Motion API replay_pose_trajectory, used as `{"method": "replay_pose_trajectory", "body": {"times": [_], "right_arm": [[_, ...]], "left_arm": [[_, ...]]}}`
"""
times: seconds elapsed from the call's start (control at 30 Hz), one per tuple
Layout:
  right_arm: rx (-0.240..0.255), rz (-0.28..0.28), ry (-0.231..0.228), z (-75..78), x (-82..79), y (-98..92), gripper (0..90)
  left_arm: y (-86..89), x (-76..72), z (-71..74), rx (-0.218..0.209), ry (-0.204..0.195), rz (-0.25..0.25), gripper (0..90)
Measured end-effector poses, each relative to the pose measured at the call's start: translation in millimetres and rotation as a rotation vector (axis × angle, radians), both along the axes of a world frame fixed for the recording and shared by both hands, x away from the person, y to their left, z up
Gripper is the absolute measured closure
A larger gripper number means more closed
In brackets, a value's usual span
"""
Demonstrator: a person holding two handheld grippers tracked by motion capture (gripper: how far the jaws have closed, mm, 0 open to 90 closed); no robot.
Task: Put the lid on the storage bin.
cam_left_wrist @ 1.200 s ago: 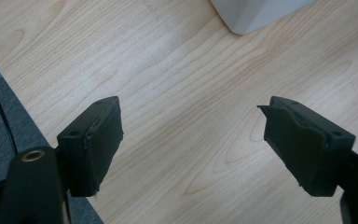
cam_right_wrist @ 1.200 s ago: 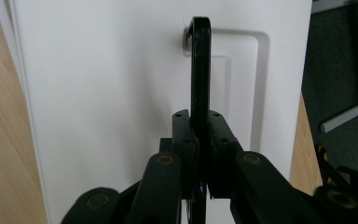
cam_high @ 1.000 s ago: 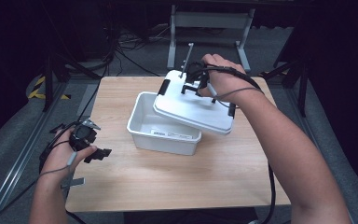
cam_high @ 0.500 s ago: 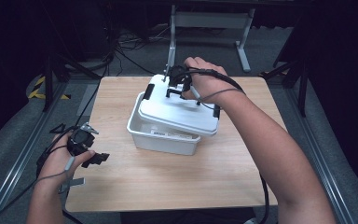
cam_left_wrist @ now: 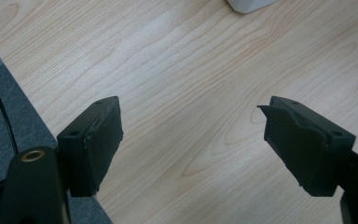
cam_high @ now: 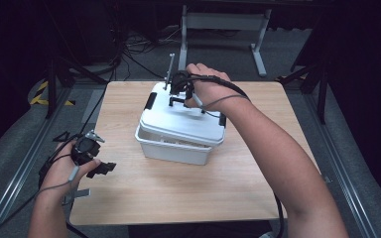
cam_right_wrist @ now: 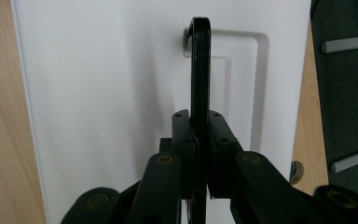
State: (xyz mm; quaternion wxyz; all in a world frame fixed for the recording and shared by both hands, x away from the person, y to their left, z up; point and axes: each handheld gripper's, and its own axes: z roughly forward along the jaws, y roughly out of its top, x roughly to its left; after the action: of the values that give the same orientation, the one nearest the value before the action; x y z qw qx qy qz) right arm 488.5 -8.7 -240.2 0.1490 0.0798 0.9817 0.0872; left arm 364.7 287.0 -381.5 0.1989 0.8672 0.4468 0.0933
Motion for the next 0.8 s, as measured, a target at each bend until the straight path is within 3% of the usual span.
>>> {"method": "replay_pose_trajectory", "body": {"times": [0.8], "right_arm": [[-0.047,0.027,0.016,-25.2,-0.1,28.7,84.4]], "left_arm": [[1.2,1.4,0.1,-0.005,-0.001,-0.007,19.9]]}}
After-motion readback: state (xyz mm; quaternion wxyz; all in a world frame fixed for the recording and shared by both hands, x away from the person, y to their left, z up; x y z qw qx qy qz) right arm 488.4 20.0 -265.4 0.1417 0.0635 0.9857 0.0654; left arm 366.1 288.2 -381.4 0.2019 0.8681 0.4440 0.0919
